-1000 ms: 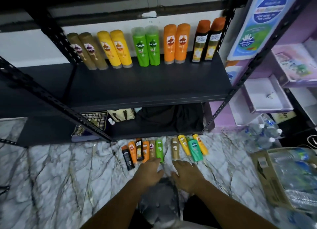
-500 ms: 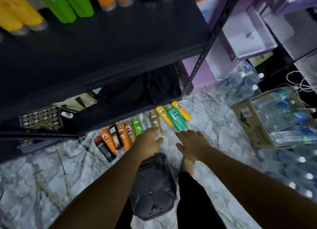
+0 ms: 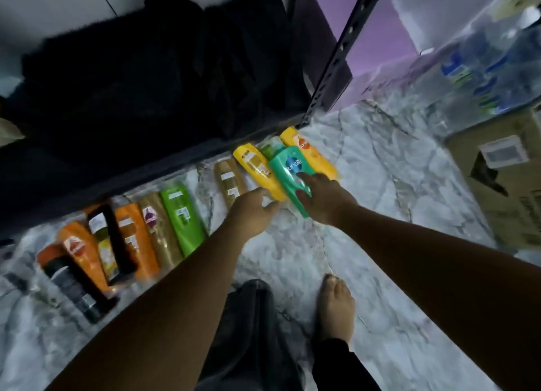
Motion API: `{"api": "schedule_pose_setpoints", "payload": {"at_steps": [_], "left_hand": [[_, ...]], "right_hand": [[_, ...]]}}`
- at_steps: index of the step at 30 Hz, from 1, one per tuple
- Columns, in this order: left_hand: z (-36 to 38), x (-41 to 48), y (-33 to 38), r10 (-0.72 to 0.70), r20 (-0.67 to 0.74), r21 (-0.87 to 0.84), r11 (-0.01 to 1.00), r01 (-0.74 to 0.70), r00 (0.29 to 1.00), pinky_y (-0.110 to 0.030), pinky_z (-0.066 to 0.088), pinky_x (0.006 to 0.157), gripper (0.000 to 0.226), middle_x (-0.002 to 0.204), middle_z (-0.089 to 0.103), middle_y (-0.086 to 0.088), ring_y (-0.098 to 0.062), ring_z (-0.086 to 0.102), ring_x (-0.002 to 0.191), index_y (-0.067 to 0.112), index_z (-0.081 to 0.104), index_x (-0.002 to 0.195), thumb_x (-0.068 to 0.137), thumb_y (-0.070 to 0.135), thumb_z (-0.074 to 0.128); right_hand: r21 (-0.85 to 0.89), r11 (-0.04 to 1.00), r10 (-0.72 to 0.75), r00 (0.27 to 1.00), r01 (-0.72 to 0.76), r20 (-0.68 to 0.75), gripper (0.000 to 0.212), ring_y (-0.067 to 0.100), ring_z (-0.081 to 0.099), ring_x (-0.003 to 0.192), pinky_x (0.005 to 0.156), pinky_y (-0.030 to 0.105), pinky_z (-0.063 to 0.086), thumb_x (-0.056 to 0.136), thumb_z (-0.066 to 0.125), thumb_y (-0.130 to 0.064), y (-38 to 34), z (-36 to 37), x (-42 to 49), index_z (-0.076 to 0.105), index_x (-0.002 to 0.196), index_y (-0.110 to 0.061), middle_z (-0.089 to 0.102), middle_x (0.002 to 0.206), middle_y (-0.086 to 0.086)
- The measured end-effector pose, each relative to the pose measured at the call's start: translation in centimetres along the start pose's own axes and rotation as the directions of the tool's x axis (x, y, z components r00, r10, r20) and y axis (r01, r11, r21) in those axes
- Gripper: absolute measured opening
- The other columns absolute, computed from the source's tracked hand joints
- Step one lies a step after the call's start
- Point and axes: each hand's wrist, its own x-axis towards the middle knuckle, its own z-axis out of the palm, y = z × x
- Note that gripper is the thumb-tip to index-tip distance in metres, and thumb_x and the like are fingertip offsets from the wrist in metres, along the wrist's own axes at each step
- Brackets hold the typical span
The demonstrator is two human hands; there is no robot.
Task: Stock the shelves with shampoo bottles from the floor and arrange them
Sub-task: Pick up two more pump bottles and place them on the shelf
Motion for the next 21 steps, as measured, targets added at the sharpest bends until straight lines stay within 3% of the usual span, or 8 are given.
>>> {"api": "schedule_pose_setpoints", "payload": {"at_steps": [3, 8, 13, 18, 21], "left_hand": [[2.8, 3.9, -0.8, -0.022, -0.013, -0.094, 0.995, 0.021, 1.0, -0.039, 0.05, 0.1, 0.06, 0.138, 0.061, -0.01, -0.03, 0.059, 0.124, 0.015, 0.051, 0.146, 0.097, 0.047, 0.064], [6.3, 7.2, -1.9, -0.035, -0.025, -0.294, 0.955, 0.026, 0.999, -0.042, 0.055, 0.092, 0.071, 0.116, 0.066, -0.006, -0.027, 0.065, 0.106, 0.019, 0.047, 0.141, 0.085, 0.049, 0.078], [9.1, 9.2, -1.4, -0.04, -0.054, -0.466, 0.885, 0.01, 0.998, -0.05, 0.062, 0.083, 0.092, 0.107, 0.073, -0.006, -0.024, 0.073, 0.098, 0.02, 0.042, 0.13, 0.06, 0.06, 0.085], [10.5, 8.6, -0.5, -0.025, -0.082, -0.651, 0.758, -0.035, 0.996, -0.057, 0.062, 0.084, 0.081, 0.114, 0.073, -0.004, -0.022, 0.074, 0.102, 0.017, 0.044, 0.125, 0.063, 0.033, 0.094], [10.0, 5.9, 0.0, -0.001, -0.058, -0.712, 0.701, -0.041, 0.998, -0.06, 0.059, 0.089, 0.093, 0.12, 0.072, 0.0, -0.022, 0.072, 0.111, 0.034, 0.04, 0.128, 0.056, 0.043, 0.099]], "right_hand": [[0.131, 0.991, 0.041, 0.994, -0.028, -0.098, 0.062, 0.045, 0.045, 0.132, 0.107, 0.05, 0.043, 0.1, 0.042, -0.055, 1.3, 2.0, 3.6, 0.023, 0.156, -0.039, 0.034, 0.154, 0.014], [0.183, 0.983, -0.015, 0.994, 0.035, -0.11, 0.079, 0.042, 0.048, 0.129, 0.104, 0.046, 0.045, 0.091, 0.052, -0.066, 1.3, 1.7, 8.7, 0.019, 0.156, -0.037, 0.041, 0.15, 0.014], [0.205, 0.976, -0.072, 0.997, 0.069, 0.009, 0.101, 0.031, 0.064, 0.114, 0.101, 0.044, 0.051, 0.078, 0.072, -0.064, 0.5, 0.5, 12.1, 0.021, 0.157, -0.029, 0.051, 0.146, 0.008], [0.234, 0.966, -0.113, 0.993, 0.113, -0.014, 0.089, 0.024, 0.071, 0.091, 0.088, 0.042, 0.058, 0.075, 0.08, -0.058, 0.8, -0.8, 10.9, 0.034, 0.148, -0.035, 0.062, 0.124, 0.001], [0.463, 0.884, -0.063, 0.998, 0.057, -0.002, 0.079, 0.013, 0.072, 0.081, 0.069, 0.029, 0.063, 0.076, 0.084, -0.047, 0.6, -2.7, 7.4, 0.041, 0.141, -0.037, 0.063, 0.114, -0.005]]}}
